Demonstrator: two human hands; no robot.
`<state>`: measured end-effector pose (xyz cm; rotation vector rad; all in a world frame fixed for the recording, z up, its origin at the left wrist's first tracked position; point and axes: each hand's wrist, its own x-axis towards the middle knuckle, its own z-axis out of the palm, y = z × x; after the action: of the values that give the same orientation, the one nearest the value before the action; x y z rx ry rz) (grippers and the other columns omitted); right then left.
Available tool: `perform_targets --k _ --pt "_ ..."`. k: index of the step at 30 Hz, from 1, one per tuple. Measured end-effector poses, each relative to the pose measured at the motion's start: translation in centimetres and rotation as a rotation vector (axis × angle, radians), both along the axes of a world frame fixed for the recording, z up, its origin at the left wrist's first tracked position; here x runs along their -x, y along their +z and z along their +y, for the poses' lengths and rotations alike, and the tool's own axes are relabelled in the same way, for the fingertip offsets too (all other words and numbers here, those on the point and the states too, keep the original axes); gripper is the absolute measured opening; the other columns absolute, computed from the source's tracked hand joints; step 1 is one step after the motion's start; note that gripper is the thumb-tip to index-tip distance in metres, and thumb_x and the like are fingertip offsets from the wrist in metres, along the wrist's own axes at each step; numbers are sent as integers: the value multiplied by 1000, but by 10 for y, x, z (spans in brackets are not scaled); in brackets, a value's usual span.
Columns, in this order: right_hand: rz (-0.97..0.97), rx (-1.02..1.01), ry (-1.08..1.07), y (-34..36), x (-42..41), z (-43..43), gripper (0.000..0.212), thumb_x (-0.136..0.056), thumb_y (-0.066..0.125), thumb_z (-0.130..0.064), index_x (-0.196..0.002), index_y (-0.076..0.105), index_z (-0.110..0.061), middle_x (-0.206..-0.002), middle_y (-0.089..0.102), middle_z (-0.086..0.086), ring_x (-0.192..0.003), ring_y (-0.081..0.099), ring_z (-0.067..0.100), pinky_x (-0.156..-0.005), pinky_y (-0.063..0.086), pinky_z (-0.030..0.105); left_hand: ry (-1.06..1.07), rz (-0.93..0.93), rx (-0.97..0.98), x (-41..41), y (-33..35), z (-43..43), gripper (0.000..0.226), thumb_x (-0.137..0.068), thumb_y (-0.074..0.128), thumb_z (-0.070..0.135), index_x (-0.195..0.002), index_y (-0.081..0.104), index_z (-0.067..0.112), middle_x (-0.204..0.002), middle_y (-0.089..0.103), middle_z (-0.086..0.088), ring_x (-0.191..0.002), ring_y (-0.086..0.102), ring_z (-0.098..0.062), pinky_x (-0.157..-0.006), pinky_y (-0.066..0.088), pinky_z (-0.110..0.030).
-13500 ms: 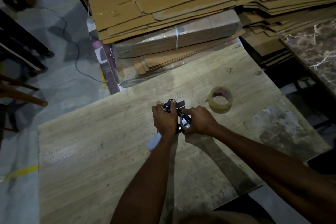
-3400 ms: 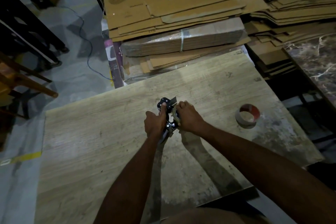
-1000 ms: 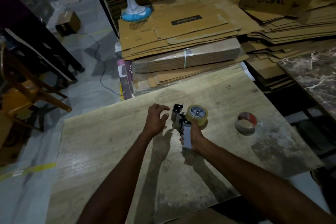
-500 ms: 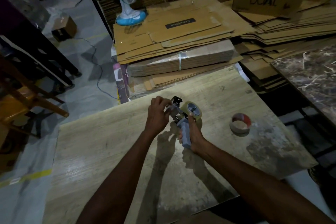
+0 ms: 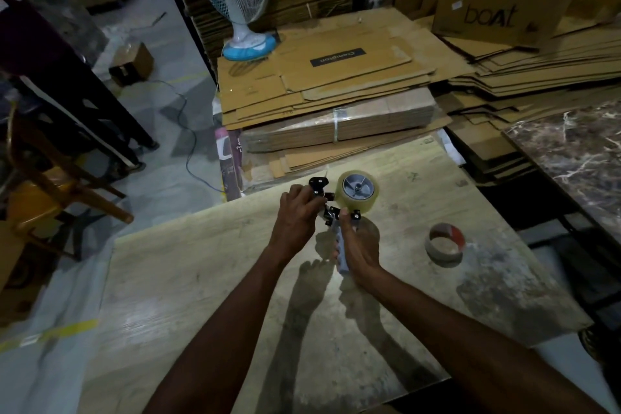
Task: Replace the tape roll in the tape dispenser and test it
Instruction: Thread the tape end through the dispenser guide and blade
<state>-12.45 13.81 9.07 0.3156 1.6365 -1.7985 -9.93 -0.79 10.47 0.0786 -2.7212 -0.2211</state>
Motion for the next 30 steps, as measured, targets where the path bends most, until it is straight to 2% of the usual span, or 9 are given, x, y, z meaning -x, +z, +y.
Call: perform_targets --k 2,8,12,16,18,21,24,28,30 --pt "34 8 -1 0 1 1 58 -90 47 -69 -89 61 -13 -76 58 7 -65 57 15 -46 46 20 -7 54 -25 4 3 2 29 -81 74 -10 -101 76 11 -99 64 -9 -98 45 -25 -72 46 -43" --pt "117 -111 -36 12 2 2 75 -84 48 -75 -100 68 -5 -98 71 23 -84 72 35 -74 60 45 36 128 -69 10 1 1 26 -80 74 -11 -95 76 10 -95 62 -6 -94 49 -24 -71 49 -43" --pt "51 -60 -63 14 10 1 72 -84 49 -75 -106 67 -8 -99 71 11 -90 70 23 -82 58 42 31 98 -141 12 0 3 30 -76 75 -10 -98 76 10 -93 58 -5 -93 48 -24 -70 48 -41" --pt "70 -110 -77 12 16 3 73 -76 48 -85 -80 66 -14 -70 66 3 -60 63 18 -59 50 34 73 47 -492 13 -2 15 16 -88 76 3 -98 80 15 -85 57 0 -89 50 -19 -72 39 -24" --pt "60 -92 -84 11 18 6 76 -78 48 -82 -95 71 -11 -89 74 9 -73 70 22 -66 54 37 103 35 -641 12 -4 16 11 -95 72 13 -101 80 17 -86 61 5 -88 54 -13 -73 41 -22" --pt "-16 0 -109 16 20 8 68 -93 47 -64 -123 63 -6 -129 64 14 -110 65 31 -88 53 39 246 50 -912 7 -3 19 14 -103 63 23 -102 75 16 -95 70 5 -90 62 -8 -79 53 -34" --pt "2 -9 -75 12 23 8 65 -95 43 -63 -122 65 -7 -124 68 12 -101 68 27 -75 55 32 393 -11 -1096 8 -5 22 25 -101 62 43 -103 70 20 -100 71 4 -95 65 -13 -90 56 -44" --pt "10 -9 -41 6 24 3 64 -97 41 -62 -117 68 -7 -106 72 10 -84 68 22 -68 53 30 510 -167 -1277 19 -3 21 87 -74 63 85 -129 65 17 -121 68 2 -110 63 -16 -101 54 -50" --pt "-4 -8 11 7 22 4 61 -93 41 -64 -104 68 -10 -94 70 6 -78 66 20 -67 52 29 521 -211 -1336 28 4 20 80 -74 63 86 -117 68 18 -117 67 0 -110 61 -19 -103 52 -53"
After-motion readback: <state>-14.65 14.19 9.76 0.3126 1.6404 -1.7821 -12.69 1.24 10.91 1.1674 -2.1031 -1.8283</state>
